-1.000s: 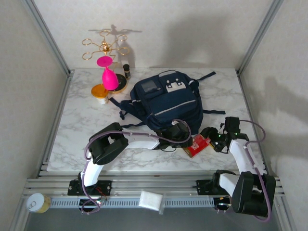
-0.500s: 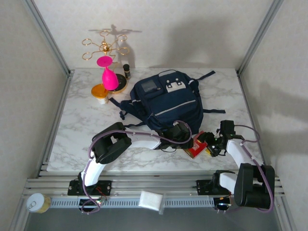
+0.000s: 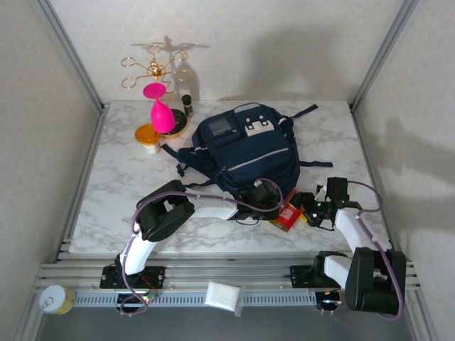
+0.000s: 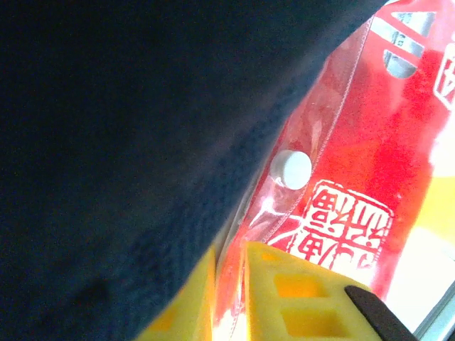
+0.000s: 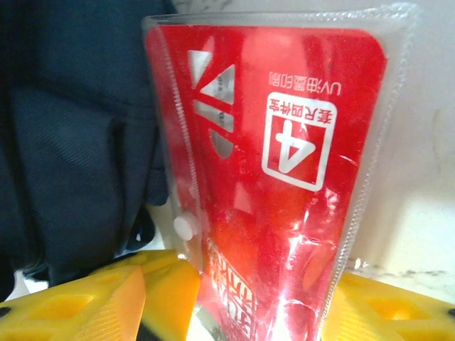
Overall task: Pack the student bag
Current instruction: Pick up the loose stationery from the bottom-right of the table, then open the student bag at the center of the table.
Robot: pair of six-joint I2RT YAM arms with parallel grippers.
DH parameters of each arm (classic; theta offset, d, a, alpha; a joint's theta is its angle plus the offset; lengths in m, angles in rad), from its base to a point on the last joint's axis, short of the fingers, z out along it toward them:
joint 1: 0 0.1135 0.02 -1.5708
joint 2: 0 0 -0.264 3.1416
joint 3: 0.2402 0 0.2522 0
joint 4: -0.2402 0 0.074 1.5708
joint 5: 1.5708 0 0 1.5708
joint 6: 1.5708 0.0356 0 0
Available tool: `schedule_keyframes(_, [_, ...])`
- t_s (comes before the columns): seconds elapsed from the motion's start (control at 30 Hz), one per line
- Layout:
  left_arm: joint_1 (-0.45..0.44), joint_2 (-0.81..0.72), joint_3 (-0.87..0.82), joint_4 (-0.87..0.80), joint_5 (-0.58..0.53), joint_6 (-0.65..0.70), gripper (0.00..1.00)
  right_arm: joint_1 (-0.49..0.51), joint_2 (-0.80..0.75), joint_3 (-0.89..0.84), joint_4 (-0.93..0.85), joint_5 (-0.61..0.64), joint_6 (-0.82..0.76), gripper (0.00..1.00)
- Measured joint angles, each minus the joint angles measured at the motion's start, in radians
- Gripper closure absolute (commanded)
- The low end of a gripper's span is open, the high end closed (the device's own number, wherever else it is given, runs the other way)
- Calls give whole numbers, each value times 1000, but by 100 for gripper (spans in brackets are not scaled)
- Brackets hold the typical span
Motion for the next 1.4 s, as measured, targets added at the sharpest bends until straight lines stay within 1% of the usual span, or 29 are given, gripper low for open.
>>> schedule_keyframes(0.1, [1,0,0,1,1,0,84,0,-33,0,-3,-26,-10,49])
schedule_keyframes(0.13, [1,0,0,2,1,0,84,0,-37,0,-4,-30,-11,54])
schedule_keyframes(0.2, [1,0,-2,5,2,0,84,0,-39,0,-5,-36,-17,66])
schedule_keyframes(0.33, [1,0,-2,6,5,0,84,-5,-39,0,-14,-30,-15,81])
schedule_keyframes(0.4, [1,0,-3,10,5,0,82,-5,-42,0,-17,-24,-14,91])
schedule_keyframes(0.47, [1,0,-3,13,9,0,79,-9,-51,3,-18,-28,-11,99])
schedule_keyframes(0.57, [3,-2,-3,16,23,0,76,-16,-74,15,-36,-26,-10,100])
schedule_keyframes(0.67, [3,-26,-18,12,50,8,71,-23,-106,49,-85,10,-9,100])
schedule_keyframes(0.77, [5,-109,-59,-24,77,40,64,-31,-146,138,-153,77,-10,100])
schedule_keyframes(0.9, [16,-276,-61,-122,68,127,57,-32,-178,288,-206,127,-19,100])
schedule_keyframes(0.97, [39,-354,-13,-191,37,196,55,-34,-181,344,-209,123,-24,100])
schedule_keyframes(1.07, [98,-382,106,-267,-46,318,53,-42,-158,383,-212,98,-33,100])
schedule_keyframes(1.13, [134,-373,165,-301,-115,410,50,-55,-132,387,-211,75,-37,100])
schedule_keyframes(1.17, [149,-365,184,-314,-150,463,47,-63,-119,387,-213,64,-39,100])
schedule_keyframes(1.27, [167,-328,207,-346,-231,615,41,-78,-98,387,-206,47,-39,100])
schedule_keyframes(1.4, [163,-264,210,-375,-273,778,32,-99,-74,385,-180,9,-38,100])
